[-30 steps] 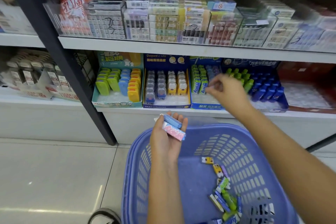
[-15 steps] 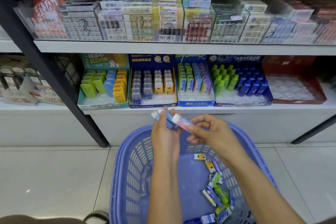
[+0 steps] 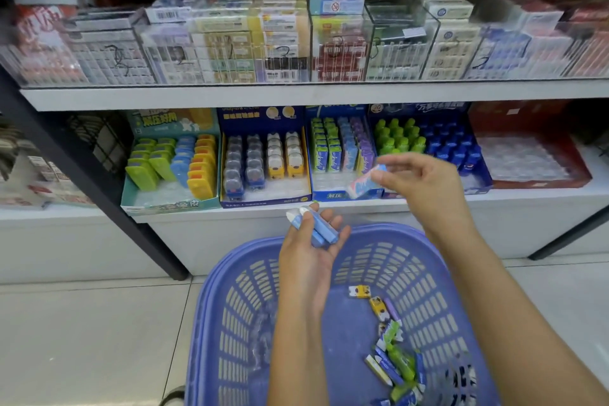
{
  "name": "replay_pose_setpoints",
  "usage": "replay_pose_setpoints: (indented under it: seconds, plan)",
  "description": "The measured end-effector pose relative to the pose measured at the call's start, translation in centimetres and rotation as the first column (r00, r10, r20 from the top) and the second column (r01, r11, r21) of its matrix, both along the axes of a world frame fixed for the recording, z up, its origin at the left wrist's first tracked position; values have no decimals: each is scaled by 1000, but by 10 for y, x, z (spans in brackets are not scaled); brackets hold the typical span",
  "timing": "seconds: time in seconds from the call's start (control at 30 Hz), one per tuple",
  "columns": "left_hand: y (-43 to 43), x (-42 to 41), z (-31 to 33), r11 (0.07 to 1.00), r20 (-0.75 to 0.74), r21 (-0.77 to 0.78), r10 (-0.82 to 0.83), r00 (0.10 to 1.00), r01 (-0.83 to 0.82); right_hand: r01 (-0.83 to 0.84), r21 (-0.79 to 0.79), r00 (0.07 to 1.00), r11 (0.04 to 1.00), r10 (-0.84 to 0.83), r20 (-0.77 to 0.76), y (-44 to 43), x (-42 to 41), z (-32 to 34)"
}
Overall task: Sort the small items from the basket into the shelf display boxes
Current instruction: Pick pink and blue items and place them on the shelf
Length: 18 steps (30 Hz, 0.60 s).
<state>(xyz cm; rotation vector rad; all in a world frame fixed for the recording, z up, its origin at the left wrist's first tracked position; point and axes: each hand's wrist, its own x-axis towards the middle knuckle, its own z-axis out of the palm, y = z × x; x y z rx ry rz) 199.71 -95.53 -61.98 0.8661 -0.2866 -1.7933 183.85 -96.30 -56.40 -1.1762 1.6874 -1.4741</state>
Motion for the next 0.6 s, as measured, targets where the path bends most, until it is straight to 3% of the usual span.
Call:
replay_pose_setpoints:
  seconds: [0.1, 0.23, 0.47, 0.6]
  plan:
    - [-2, 1, -3, 1000, -17, 13, -6, 1000, 6, -12, -33, 956, 999, 2, -294, -29, -16, 16]
    - [-8, 0, -6, 1000, 0, 24, -19, 1000, 19, -99, 53, 793, 994, 111, -599, -63, -26, 20]
    - [-25, -2, -6, 998, 39, -9, -66, 997, 67, -238, 269, 590, 933, 359, -723, -96, -24, 7]
    - [-32, -7, -6, 993, 106, -49, -102, 989, 107, -216, 367, 564, 905, 423, -710, -106, -24, 3]
